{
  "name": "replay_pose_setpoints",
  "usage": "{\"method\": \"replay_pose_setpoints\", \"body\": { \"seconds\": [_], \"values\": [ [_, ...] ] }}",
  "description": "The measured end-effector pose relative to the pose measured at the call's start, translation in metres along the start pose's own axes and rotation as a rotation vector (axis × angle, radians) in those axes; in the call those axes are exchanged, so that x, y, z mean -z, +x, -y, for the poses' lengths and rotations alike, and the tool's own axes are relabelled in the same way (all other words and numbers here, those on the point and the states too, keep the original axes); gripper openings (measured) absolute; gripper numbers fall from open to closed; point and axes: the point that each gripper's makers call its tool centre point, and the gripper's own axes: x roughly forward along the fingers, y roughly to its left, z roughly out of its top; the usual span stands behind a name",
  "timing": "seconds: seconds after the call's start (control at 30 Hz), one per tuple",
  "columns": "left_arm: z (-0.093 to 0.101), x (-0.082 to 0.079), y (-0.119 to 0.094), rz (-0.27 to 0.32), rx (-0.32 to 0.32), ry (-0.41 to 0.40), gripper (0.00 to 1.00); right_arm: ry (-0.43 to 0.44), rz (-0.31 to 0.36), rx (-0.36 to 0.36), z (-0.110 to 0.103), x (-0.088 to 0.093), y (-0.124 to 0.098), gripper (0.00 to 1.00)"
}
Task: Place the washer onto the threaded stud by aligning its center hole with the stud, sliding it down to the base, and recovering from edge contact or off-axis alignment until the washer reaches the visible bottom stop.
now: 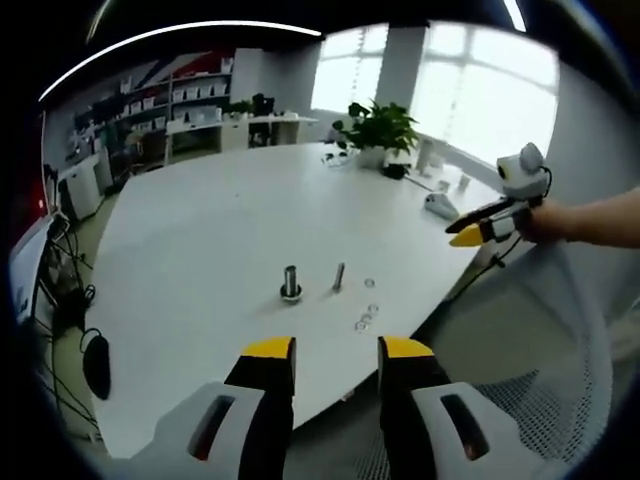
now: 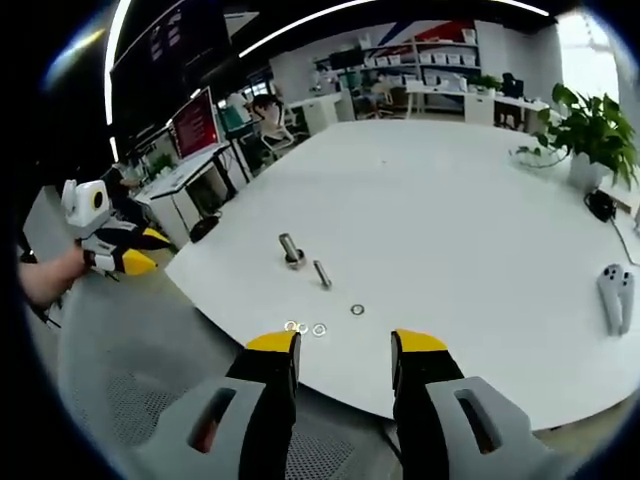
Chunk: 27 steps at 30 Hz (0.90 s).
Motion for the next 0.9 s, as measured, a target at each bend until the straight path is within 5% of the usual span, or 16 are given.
{"method": "replay_pose_setpoints", "body": {
  "seconds": [0.43,0.7,0.9],
  "values": [
    [-0.013,-0.007,-0.004,0.042,0.009,-0.146,0.30,-0.017,-0.026,0.014,0.001,0.004,0.000,0.39],
    [-0.009,-0.003,-0.003,0.015,0.011,-0.102,0.30,-0.027,-0.034,0.020,0.001,0.005,0.001,0.39],
    [-0.029,0.003,-0.006,0.006,-0.043,-0.130,0.29,-0.017,-0.028,0.023,0.002,0.005,-0.001,0.39]
  ]
}}
